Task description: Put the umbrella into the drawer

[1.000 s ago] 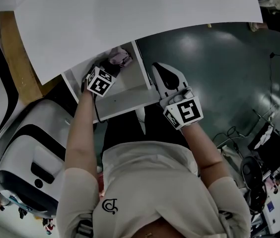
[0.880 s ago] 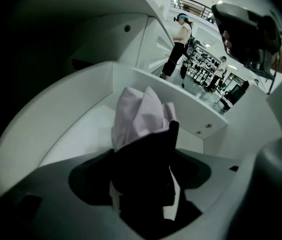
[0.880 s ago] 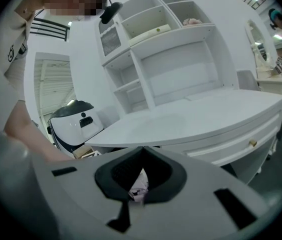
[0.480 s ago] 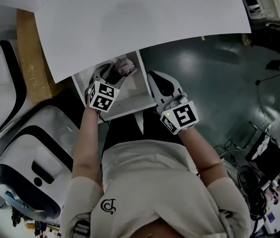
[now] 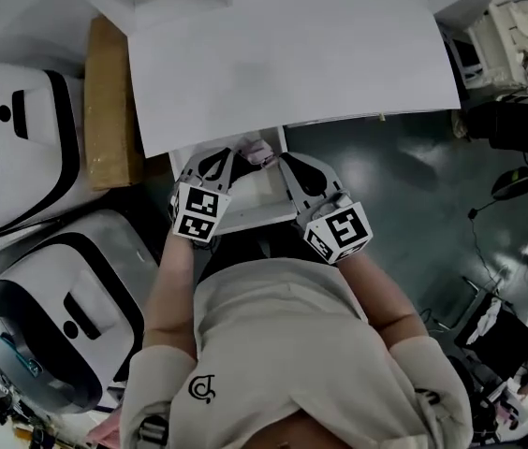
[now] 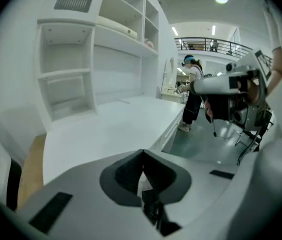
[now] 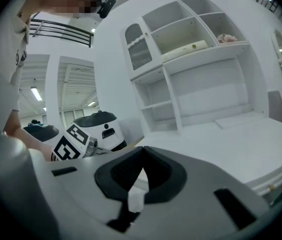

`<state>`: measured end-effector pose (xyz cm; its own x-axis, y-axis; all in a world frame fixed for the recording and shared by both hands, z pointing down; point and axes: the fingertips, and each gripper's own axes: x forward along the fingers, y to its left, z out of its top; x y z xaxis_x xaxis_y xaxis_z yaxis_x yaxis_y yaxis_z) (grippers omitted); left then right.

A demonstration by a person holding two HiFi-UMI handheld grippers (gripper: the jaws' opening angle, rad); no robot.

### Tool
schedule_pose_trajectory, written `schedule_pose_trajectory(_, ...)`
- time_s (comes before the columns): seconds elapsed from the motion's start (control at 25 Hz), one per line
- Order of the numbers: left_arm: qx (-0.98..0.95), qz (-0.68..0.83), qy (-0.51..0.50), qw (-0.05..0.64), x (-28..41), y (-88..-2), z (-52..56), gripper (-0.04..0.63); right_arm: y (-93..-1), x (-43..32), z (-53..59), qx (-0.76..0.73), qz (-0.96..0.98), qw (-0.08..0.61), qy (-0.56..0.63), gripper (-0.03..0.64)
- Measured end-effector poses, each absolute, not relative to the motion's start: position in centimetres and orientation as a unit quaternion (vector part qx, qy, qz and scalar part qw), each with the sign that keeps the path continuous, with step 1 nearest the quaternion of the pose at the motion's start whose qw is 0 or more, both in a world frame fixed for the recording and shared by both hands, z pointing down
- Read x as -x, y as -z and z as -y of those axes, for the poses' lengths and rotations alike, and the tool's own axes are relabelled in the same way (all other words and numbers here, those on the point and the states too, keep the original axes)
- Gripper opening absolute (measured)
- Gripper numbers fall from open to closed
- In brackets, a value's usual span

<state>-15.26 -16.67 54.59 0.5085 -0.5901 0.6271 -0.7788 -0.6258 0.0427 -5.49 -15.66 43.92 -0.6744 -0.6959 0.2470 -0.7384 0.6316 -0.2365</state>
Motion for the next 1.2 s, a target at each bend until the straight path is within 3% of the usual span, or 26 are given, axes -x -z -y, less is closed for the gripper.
schedule_pose_trajectory(0.72,-0.85,0.517,-0.093,0.038,23.0,-32.8,15.9,0.012,-31.4,9.6,17.5,-0.358,0.932,0.007,-0.057,0.006)
schedule_pose_trajectory(1.2,-0.843,0.536,-0.045,0.014,25.1,-28.7,15.4,0.012,-28.8,10.3,17.4,-0.359,0.933,-0.006,-0.001,0.005)
